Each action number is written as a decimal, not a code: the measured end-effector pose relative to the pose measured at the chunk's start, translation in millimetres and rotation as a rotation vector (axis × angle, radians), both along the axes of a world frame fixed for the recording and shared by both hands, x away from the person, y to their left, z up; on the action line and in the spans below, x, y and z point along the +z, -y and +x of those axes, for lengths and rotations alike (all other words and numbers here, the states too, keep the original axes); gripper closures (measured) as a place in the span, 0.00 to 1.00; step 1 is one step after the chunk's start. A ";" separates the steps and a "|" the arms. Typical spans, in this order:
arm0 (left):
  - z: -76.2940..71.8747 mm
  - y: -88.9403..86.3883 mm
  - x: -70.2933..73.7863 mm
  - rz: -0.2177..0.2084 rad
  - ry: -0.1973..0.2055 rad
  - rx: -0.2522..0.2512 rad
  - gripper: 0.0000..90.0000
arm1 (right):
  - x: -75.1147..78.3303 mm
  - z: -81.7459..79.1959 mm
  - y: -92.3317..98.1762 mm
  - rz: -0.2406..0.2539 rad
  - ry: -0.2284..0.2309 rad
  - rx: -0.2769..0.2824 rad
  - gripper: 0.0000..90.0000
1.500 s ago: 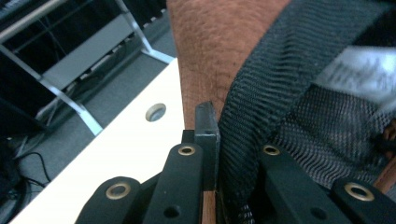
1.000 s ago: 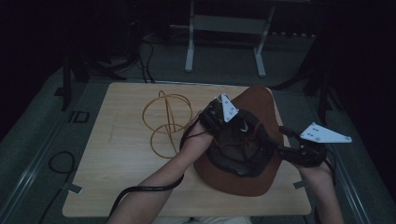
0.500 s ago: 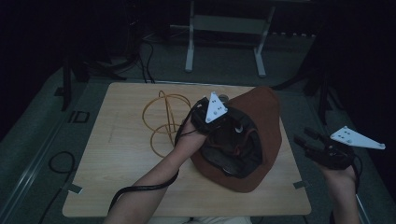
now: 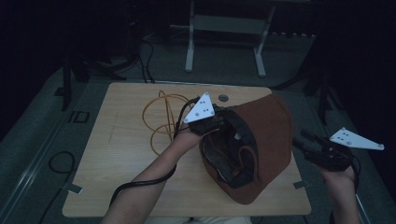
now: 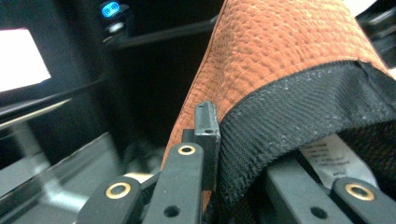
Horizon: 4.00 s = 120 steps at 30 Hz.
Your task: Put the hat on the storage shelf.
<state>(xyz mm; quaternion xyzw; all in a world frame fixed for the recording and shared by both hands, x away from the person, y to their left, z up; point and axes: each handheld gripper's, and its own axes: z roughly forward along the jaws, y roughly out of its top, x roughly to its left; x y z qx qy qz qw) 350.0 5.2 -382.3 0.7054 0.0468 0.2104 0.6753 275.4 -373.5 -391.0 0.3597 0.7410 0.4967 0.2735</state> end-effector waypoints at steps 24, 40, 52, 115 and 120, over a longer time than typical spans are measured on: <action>-3.9 7.6 -4.9 -0.096 0.046 -0.289 0.96 | -8.2 -22.5 -68.1 0.011 0.104 0.387 0.45; -7.9 15.1 -4.9 -0.099 0.039 -0.299 0.96 | -13.5 -7.6 -98.4 0.074 0.155 0.430 0.84; -7.3 8.8 -6.2 -0.109 0.042 -0.283 0.95 | -9.9 -9.9 -94.8 0.083 0.150 0.356 1.00; -108.1 -159.9 -140.0 0.236 -0.295 0.390 0.10 | 129.9 61.9 -130.2 0.176 0.337 0.226 1.00; -114.7 -176.2 -156.9 0.242 -0.323 0.437 0.10 | 132.1 80.7 -161.5 0.155 0.316 0.251 1.00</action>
